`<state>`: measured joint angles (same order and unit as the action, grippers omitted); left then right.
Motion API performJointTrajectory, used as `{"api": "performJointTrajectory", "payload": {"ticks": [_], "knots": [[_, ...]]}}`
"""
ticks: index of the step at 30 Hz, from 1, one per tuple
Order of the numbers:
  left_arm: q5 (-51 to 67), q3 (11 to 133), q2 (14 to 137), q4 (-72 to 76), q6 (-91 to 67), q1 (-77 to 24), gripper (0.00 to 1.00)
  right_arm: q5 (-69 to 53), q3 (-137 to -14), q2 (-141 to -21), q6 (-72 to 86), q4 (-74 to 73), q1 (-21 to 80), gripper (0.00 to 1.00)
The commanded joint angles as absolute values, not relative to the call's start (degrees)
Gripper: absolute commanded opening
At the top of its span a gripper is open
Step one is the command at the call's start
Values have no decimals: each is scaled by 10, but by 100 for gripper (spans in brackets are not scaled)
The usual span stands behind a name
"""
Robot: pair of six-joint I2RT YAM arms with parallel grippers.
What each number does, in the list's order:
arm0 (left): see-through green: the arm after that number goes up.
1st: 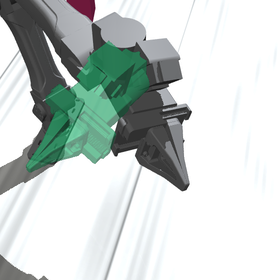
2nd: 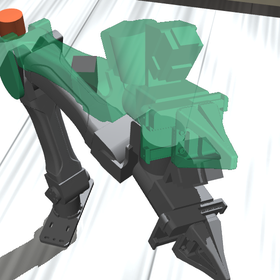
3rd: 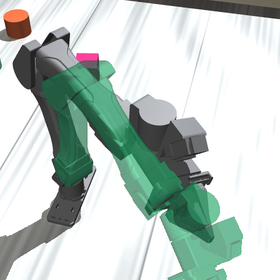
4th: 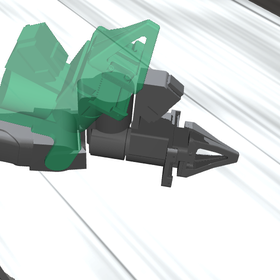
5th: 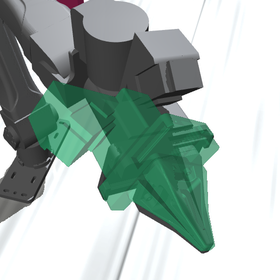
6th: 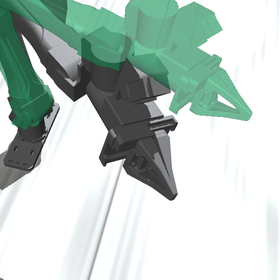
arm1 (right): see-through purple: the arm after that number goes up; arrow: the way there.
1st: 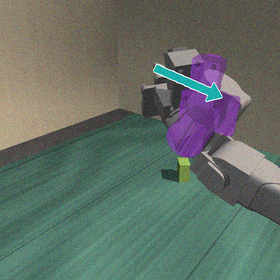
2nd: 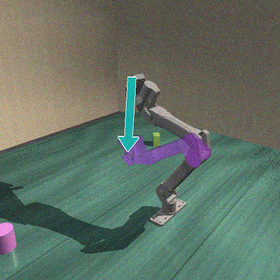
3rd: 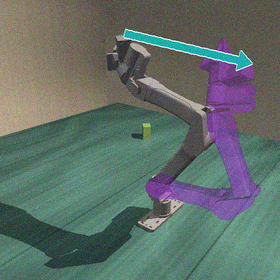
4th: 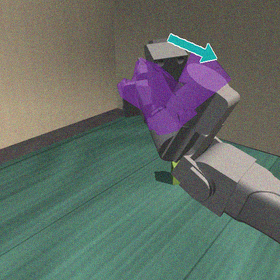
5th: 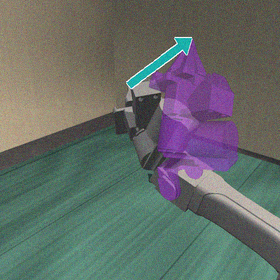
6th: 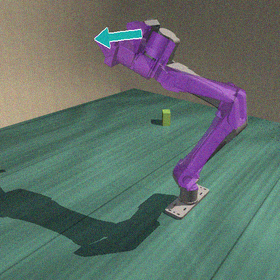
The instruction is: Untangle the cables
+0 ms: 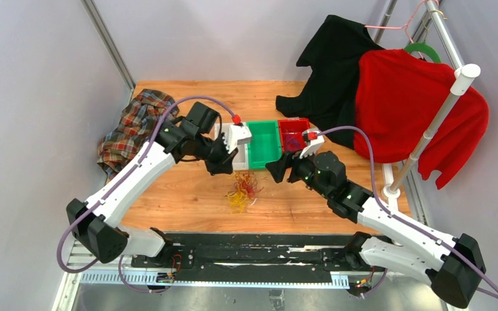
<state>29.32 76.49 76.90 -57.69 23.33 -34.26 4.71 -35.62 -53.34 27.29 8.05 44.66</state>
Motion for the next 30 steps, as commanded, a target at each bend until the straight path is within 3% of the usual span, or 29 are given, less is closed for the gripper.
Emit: {"api": "performJointTrajectory", "payload": {"ticks": [1, 15, 30], "knots": [[256, 816, 739, -610, 164, -345, 1, 43, -366, -523, 248, 150, 503, 76], [271, 861, 729, -640, 139, -345, 1, 32, -452, -641, 194, 224, 606, 77], [370, 894, 724, -707, 146, -345, 1, 107, -481, -738, 199, 310, 618, 71]]}}
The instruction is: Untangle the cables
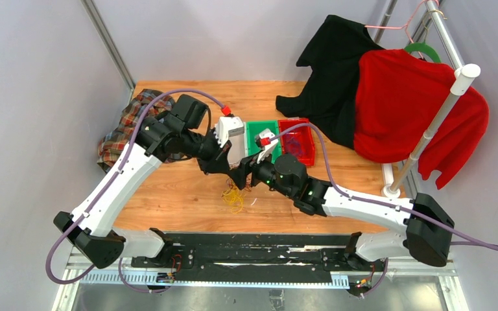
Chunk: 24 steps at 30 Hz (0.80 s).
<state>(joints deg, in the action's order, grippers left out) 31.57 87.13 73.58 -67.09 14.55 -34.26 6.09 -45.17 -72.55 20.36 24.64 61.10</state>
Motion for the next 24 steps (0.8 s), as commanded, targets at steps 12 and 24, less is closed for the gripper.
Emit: {"api": "performJointTrajectory", "payload": {"ticks": [12, 24], "knots": [[382, 914, 735, -725, 153, -345, 1, 117, -474, -761, 221, 360, 618, 71], [402, 1065, 773, -759, 141, -348, 1, 162, -442, -860, 250, 398, 618, 68]]}}
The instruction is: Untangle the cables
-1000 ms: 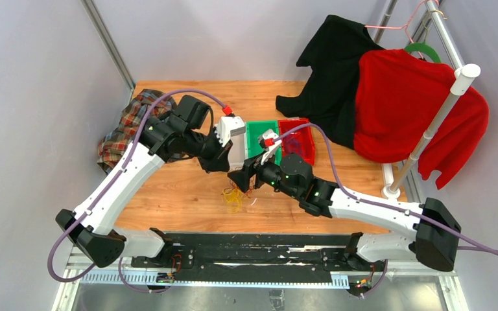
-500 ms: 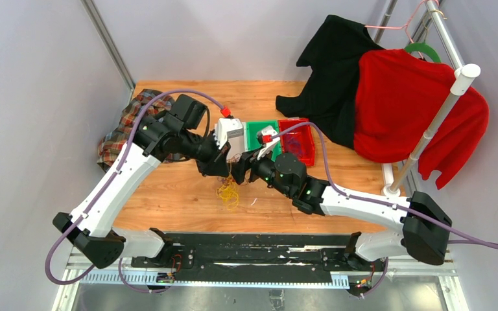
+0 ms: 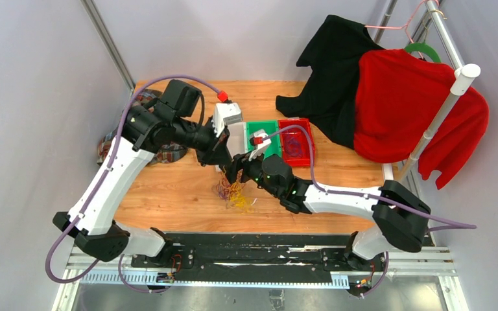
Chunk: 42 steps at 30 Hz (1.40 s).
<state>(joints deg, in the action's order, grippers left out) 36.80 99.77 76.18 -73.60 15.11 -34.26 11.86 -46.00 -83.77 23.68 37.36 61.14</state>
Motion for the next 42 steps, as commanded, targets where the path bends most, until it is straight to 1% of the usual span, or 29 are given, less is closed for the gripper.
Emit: {"api": "performJointTrajectory", "payload": {"ticks": [1, 5, 11, 15, 18, 21, 24, 26, 28, 29, 32, 34, 38, 42], "knots": [[399, 1084, 779, -763, 139, -348, 1, 164, -436, -865, 253, 397, 618, 67], [379, 1178, 802, -763, 130, -348, 0, 160, -413, -884, 274, 396, 618, 62], [318, 1356, 852, -762, 132, -348, 0, 163, -379, -900, 295, 391, 620, 56], [274, 1458, 886, -760, 151, -348, 0, 164, -367, -909, 307, 373, 621, 55], [232, 1504, 895, -745, 183, -349, 0, 162, -361, -912, 315, 351, 623, 54], [183, 1487, 870, -675, 212, -349, 0, 163, -350, -918, 325, 342, 626, 54], [133, 1431, 830, -573, 230, -349, 0, 166, -339, -924, 333, 343, 628, 53], [121, 1397, 806, -515, 240, -349, 0, 169, -336, -925, 337, 340, 628, 52], [124, 1387, 798, -507, 248, -349, 0, 176, -339, -906, 329, 327, 629, 53], [125, 1380, 795, -508, 249, -349, 0, 183, -342, -891, 323, 312, 628, 56], [135, 1338, 777, -508, 249, -349, 0, 206, -357, -828, 280, 260, 628, 67], [142, 1316, 769, -508, 246, -349, 0, 214, -366, -786, 251, 236, 626, 73], [146, 1323, 774, -507, 236, -350, 0, 213, -384, -727, 203, 214, 622, 78], [158, 1341, 777, -507, 226, -350, 0, 166, -415, -719, 165, 237, 621, 79]]}}
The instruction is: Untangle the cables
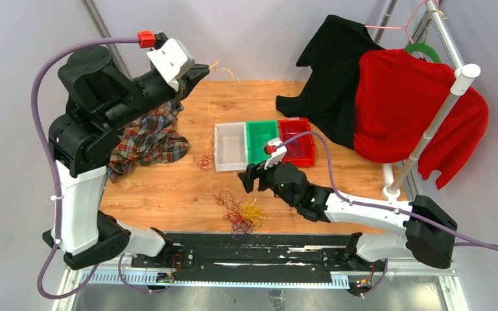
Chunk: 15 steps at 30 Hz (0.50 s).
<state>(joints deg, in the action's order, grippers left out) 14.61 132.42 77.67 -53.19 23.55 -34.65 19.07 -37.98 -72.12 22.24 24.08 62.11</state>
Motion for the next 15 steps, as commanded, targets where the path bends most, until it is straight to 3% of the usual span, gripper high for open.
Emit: {"api": "performJointTrajectory", "payload": {"ticks": [1, 8, 15], "knots": [[161, 1342, 776, -507, 225, -351, 0, 148, -426, -722, 161, 241, 621, 79], [180, 1332, 761, -508, 203, -352, 0, 65, -498, -754, 127, 300, 627, 79], [201, 1339, 758, -508, 184, -353, 0, 120, -571, -828, 85, 291, 623, 79]]}}
